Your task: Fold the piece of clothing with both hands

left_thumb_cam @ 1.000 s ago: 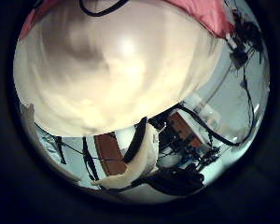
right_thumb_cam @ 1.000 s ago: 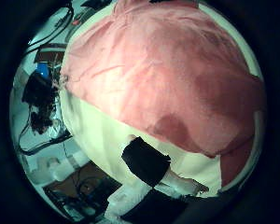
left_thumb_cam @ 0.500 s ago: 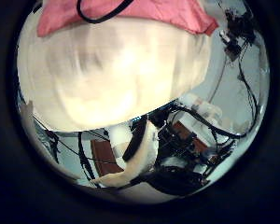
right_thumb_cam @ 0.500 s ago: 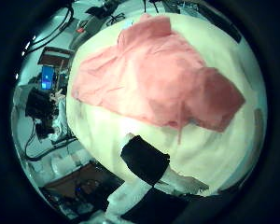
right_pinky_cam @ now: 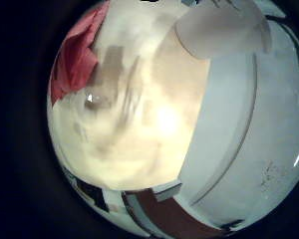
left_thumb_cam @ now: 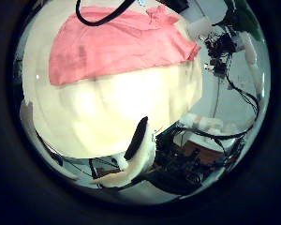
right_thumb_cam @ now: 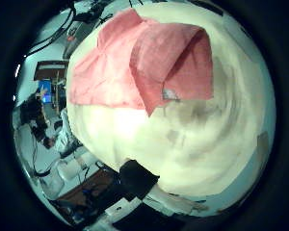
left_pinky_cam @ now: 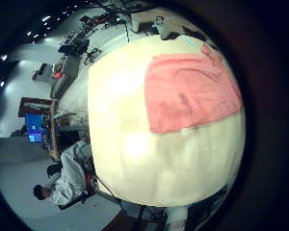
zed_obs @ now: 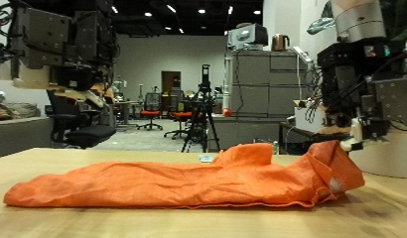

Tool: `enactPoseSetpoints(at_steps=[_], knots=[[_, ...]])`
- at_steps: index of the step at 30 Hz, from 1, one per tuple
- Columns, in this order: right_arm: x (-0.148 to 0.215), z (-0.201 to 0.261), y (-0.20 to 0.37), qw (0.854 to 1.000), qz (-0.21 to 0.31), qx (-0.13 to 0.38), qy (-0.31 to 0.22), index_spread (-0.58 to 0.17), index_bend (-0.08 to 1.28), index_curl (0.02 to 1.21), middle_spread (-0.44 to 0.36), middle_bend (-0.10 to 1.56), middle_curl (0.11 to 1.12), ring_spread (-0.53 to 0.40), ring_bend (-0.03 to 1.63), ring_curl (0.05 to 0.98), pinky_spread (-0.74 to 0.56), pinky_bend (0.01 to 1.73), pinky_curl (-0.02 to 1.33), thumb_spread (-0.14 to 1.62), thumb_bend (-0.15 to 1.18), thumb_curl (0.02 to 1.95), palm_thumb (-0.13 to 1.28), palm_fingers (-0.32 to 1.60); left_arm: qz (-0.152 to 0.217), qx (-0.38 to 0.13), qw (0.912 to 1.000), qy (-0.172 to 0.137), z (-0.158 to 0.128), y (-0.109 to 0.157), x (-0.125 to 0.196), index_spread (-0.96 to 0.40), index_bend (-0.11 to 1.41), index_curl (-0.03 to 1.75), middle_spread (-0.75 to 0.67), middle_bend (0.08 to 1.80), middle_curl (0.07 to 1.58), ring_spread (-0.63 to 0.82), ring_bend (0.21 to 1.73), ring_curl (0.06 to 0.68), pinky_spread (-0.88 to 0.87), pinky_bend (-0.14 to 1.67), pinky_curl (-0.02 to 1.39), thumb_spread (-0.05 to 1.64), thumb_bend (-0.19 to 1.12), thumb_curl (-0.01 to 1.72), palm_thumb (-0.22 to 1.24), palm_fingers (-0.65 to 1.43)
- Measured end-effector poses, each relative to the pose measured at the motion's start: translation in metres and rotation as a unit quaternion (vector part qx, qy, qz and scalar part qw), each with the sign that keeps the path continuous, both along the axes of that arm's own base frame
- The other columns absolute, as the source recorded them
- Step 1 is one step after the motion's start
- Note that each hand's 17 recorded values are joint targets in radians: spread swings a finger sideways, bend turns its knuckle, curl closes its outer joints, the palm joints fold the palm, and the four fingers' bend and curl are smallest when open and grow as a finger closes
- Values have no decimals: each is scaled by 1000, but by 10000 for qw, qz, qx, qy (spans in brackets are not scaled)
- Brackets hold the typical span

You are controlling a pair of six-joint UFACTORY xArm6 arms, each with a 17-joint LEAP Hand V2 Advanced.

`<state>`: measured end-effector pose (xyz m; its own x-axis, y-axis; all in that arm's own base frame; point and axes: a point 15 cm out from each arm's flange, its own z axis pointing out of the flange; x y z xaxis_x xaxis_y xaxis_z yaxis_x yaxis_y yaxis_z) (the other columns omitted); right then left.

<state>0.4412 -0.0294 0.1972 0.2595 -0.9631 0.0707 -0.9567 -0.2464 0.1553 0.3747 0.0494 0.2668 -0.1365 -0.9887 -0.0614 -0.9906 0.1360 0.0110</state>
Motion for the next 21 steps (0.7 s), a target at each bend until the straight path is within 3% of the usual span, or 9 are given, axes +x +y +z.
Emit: enactPoseSetpoints(at_steps=[7,14,21], knots=[[5,-36,11,9978,480,-252,371,-351,153,268,19,186,307,143,291,254,249,368,320,917,-16,308,384,50,24,-4,10000,47,-2,0,-2,11,170,325,376,174,255,551,391,237,525,250,322,1155,-20,252,200,-23],[21,-59,22,9962,585,-318,556,-362,167,274,3,194,310,143,302,257,253,370,318,916,-24,321,473,97,50,-7,10000,81,-3,3,-5,12,170,324,376,175,252,553,392,235,527,250,320,1140,-19,258,194,-22],[35,-65,19,9963,561,-350,555,-341,190,294,-22,236,330,64,346,261,206,301,293,936,-10,332,562,283,61,-8,9999,105,-1,3,-9,19,171,322,360,175,254,554,392,233,527,249,319,1137,-19,261,193,-20]])
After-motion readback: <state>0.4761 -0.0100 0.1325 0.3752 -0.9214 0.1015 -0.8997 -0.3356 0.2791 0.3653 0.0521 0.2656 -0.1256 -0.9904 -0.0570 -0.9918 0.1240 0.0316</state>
